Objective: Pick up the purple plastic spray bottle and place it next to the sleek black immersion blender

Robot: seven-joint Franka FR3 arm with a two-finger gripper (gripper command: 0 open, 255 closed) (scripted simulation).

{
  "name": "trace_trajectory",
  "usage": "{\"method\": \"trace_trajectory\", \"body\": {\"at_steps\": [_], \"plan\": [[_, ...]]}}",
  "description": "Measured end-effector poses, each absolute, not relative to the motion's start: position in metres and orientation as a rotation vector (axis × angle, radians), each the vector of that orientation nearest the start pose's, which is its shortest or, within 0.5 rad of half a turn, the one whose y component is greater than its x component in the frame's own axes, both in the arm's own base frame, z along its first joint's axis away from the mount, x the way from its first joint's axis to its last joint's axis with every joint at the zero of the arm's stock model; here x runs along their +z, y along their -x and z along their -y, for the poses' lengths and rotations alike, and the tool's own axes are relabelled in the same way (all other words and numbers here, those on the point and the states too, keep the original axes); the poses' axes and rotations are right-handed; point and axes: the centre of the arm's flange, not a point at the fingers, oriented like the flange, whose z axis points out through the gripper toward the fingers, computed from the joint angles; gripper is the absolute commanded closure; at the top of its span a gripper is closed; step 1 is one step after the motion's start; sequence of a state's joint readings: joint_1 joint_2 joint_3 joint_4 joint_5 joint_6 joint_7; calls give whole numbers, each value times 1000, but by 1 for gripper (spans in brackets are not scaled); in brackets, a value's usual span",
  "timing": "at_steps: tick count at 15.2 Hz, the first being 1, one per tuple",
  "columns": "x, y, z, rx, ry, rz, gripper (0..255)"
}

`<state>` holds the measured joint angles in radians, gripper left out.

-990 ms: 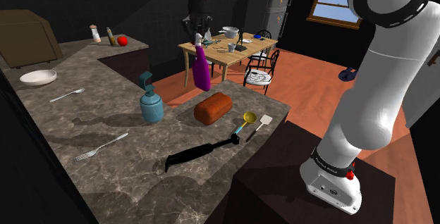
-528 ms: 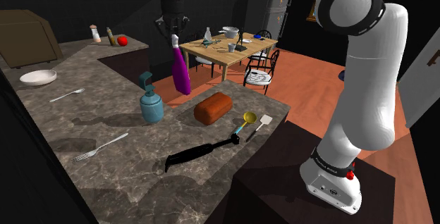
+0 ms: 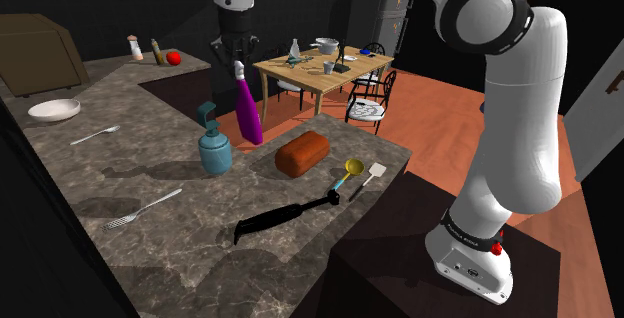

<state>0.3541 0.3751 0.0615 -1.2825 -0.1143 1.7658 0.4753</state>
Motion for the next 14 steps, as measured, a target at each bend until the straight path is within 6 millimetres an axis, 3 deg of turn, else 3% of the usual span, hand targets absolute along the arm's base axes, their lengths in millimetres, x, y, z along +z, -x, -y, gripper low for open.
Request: {"method": "trace_trajectory", "body": {"at_steps": [14], "plan": [[475, -631, -257, -218, 3168, -78, 255]]}}
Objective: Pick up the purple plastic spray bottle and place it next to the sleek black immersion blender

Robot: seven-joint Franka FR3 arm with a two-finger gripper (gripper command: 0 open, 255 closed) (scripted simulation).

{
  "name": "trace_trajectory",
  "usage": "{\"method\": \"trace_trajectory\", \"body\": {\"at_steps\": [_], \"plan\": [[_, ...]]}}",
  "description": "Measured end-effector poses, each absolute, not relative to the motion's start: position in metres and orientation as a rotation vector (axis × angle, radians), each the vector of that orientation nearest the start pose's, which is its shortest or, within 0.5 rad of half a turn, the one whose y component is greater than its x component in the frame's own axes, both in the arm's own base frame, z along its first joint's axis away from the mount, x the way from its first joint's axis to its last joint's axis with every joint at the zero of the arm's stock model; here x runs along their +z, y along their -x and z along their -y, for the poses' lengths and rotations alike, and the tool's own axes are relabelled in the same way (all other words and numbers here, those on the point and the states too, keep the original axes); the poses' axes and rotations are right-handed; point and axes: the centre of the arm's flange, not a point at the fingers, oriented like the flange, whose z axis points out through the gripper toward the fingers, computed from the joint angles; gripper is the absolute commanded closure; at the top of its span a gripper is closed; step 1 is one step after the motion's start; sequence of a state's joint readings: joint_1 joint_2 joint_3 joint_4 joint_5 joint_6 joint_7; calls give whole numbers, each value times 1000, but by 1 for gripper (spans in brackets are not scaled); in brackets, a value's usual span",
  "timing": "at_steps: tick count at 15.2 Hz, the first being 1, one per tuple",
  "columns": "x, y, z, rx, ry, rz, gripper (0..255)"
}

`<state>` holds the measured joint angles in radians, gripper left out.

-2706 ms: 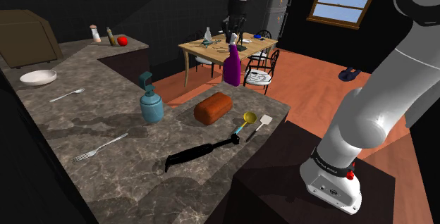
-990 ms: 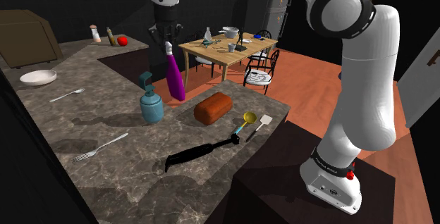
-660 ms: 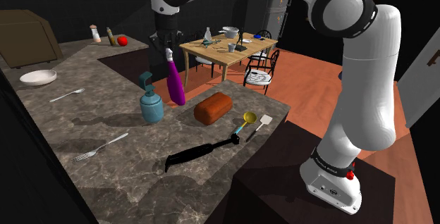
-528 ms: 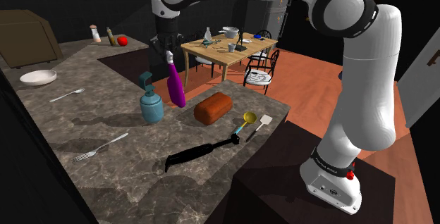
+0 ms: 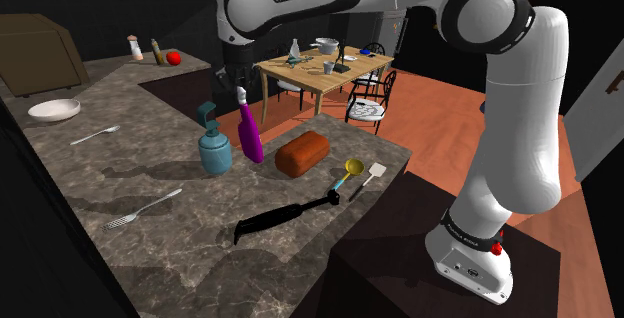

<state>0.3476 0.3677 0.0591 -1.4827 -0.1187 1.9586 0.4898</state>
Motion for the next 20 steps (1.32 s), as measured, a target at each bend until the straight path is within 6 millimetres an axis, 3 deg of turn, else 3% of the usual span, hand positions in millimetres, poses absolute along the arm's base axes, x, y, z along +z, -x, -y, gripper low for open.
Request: {"method": "trace_trajectory", "body": {"at_steps": [20], "plan": [[370, -630, -258, -218, 3168, -78, 255]]}}
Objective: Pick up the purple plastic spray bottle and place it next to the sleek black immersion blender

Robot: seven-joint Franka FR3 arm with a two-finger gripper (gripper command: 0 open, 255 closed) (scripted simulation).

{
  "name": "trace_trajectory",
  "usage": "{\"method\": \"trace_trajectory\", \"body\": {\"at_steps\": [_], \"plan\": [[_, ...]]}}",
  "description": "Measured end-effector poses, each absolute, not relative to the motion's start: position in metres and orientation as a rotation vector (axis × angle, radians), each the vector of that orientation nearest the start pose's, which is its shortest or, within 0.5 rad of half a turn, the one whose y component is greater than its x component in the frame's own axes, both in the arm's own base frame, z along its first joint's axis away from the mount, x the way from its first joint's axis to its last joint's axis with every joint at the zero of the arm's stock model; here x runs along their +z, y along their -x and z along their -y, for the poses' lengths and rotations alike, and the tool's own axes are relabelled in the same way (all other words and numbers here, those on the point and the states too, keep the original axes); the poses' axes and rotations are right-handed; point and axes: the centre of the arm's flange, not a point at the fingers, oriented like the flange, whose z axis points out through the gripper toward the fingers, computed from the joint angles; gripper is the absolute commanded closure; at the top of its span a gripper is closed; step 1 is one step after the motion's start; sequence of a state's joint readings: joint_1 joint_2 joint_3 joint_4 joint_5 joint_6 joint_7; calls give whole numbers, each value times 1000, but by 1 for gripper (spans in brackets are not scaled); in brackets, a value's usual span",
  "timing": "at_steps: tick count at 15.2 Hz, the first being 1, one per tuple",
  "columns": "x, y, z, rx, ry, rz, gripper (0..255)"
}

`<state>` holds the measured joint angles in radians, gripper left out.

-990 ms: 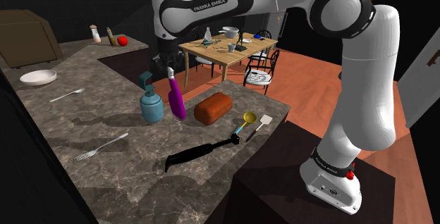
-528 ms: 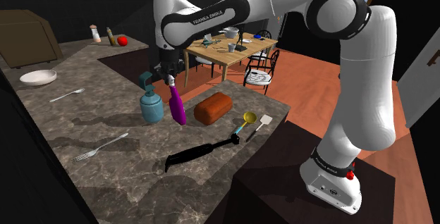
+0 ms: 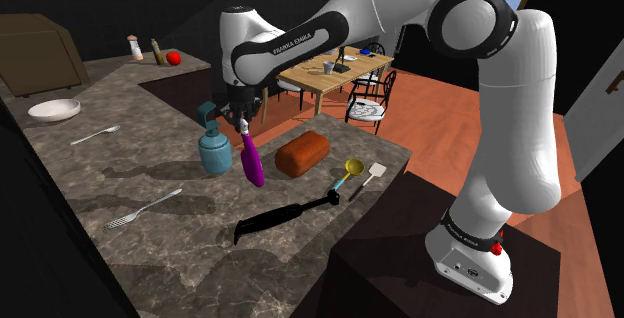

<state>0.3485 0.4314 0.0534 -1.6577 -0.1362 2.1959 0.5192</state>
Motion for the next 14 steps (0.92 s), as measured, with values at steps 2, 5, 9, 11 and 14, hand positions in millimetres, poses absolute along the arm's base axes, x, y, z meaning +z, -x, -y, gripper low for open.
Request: {"method": "trace_trajectory", "body": {"at_steps": [2, 5, 9, 11, 14], "plan": [[360, -630, -259, -218, 3168, -78, 255], [345, -630, -258, -218, 3168, -78, 255], [323, -630, -258, -218, 3168, -78, 255], [312, -630, -258, -218, 3168, -78, 255], [296, -632, -257, -218, 3168, -78, 255]]}}
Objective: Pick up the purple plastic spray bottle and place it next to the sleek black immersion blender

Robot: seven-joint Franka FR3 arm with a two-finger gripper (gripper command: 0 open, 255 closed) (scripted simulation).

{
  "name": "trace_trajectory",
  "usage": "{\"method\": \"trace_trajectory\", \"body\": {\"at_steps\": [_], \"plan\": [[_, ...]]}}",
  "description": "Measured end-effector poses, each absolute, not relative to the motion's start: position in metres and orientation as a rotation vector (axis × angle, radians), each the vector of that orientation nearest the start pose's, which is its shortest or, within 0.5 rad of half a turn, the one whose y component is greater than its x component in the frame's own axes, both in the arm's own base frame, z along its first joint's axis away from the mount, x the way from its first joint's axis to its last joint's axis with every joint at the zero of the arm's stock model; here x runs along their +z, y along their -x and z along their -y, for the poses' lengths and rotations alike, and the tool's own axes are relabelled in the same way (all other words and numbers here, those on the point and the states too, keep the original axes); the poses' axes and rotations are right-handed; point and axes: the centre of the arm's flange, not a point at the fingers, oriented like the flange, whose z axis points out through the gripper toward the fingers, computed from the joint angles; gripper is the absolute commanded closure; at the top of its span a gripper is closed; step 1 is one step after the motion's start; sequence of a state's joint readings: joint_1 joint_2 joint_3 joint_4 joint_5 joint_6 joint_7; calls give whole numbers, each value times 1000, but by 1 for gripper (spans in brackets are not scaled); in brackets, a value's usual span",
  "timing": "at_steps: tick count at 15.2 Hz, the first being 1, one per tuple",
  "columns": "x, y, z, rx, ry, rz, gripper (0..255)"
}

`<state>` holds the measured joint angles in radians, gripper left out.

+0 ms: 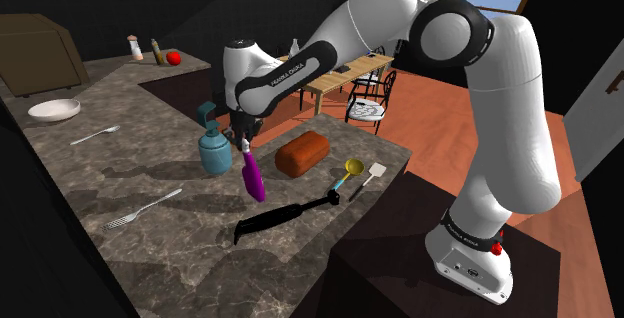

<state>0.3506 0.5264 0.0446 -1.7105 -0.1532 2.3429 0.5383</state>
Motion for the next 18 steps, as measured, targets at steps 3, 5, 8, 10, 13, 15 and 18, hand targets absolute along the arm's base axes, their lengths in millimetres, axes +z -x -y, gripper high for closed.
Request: {"method": "trace_trajectory", "body": {"at_steps": [3, 5, 8, 10, 13, 15, 18], "plan": [[281, -630, -257, -218, 3168, -78, 255], [277, -630, -258, -218, 3168, -78, 255], [276, -630, -258, -219, 3168, -78, 255], [276, -630, -258, -219, 3168, -78, 0], [276, -630, -258, -219, 3168, -78, 0], [276, -630, -258, -219, 3168, -78, 0], [293, -629, -258, -219, 3168, -78, 0]]}}
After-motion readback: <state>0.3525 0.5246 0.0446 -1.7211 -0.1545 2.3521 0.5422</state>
